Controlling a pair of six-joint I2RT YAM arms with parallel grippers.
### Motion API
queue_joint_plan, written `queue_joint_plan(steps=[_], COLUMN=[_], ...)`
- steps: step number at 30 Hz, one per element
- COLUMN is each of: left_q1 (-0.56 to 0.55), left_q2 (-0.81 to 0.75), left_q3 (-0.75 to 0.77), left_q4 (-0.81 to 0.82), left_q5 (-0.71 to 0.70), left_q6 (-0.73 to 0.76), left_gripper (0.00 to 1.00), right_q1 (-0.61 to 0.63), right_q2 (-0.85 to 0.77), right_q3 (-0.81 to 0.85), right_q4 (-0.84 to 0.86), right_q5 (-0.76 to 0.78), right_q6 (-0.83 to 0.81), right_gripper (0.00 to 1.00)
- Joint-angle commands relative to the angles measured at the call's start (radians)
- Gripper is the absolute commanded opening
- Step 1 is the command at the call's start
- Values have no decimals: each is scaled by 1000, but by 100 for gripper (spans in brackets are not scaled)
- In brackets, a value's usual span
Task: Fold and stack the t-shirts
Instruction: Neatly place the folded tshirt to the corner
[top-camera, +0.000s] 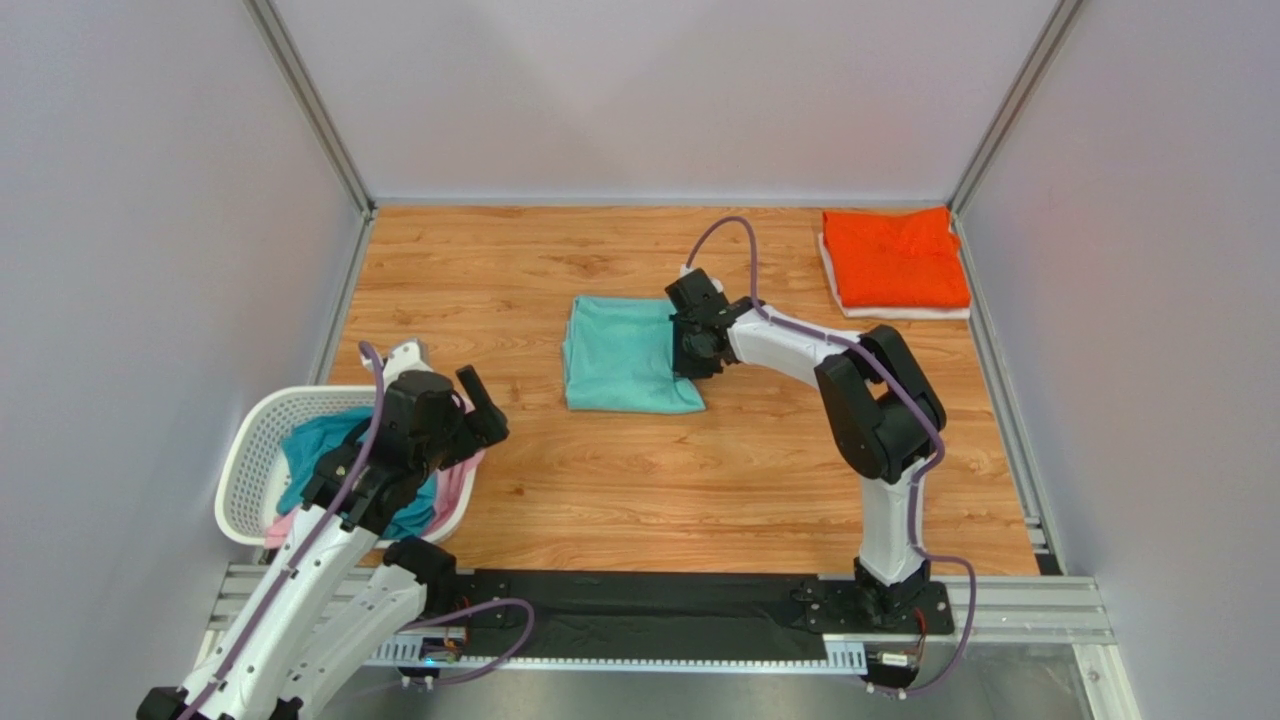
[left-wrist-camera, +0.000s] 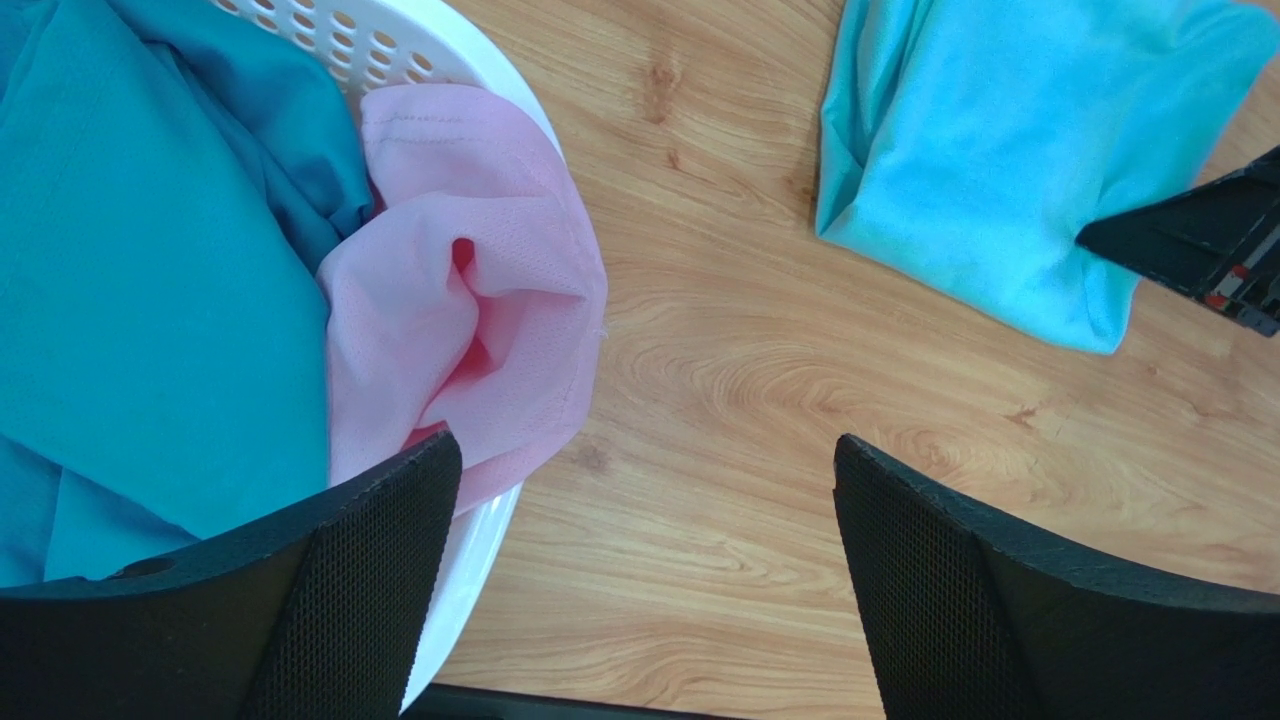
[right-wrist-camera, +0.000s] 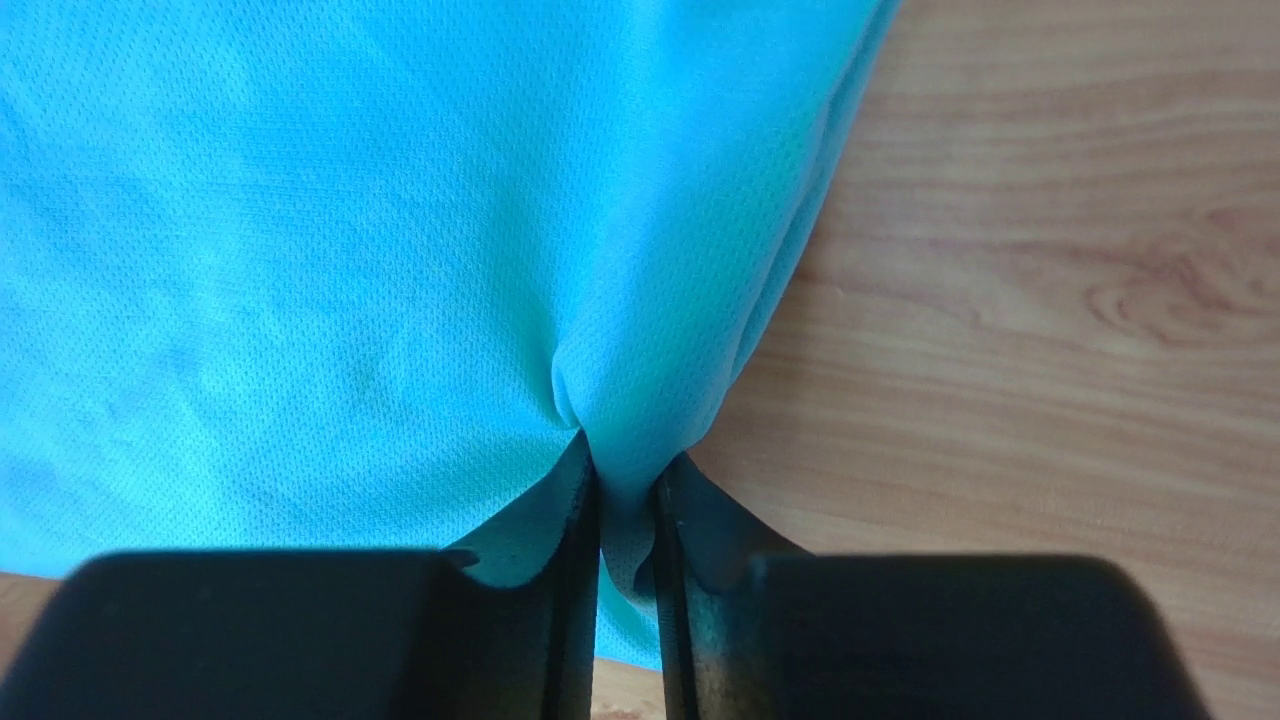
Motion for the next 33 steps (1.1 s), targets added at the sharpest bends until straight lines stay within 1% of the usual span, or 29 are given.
queue_joint_plan(steps=[1, 2, 3, 4, 7, 8, 9, 10, 14, 17, 24, 28, 33], left_q1=[5, 5, 5, 5, 5, 5, 5, 5, 5, 5, 5, 5, 5], left_q2=[-6, -11, -14, -17, -35, -44, -47, -53, -72, -75, -73, -75, -67], left_q3=[13, 16, 16, 18, 16, 18, 16, 18, 16, 14, 7, 5, 5], left_q4=[-3, -8, -9, -16, -28, -32, -37, -43, -51, -52, -57, -59, -59], left_q5=[4, 4, 2, 1, -10, -12, -13, -19, -35, -38, -48, -52, -62], left_q6=[-9, -9, -9, -9, -13, -13, -13, -14, -14, -14, -19, -22, -23], left_gripper=[100, 100, 100, 100, 100, 100, 100, 100, 100, 100, 100, 100, 100], right_q1=[5, 5, 4, 5, 2, -1, -1, -10, -54, -114, -280, -349, -432], right_q2=[50, 52, 47, 43, 6, -5, -16, -34, -62, -79, -82, -77, -66], right_q3=[53, 62, 82, 90, 113, 113, 117, 117, 122, 133, 186, 222, 304], right_q4=[10, 9, 10, 6, -3, -7, -7, -8, -14, -13, 38, 78, 96], right_q5=[55, 59, 68, 81, 169, 226, 257, 307, 418, 458, 502, 493, 490], right_q6=[-95, -124, -158, -228, -348, -436, -474, -552, -643, -667, -805, -899, -954], right_gripper=[5, 0, 0, 0, 0, 0, 0, 0, 0, 0, 0, 0, 0])
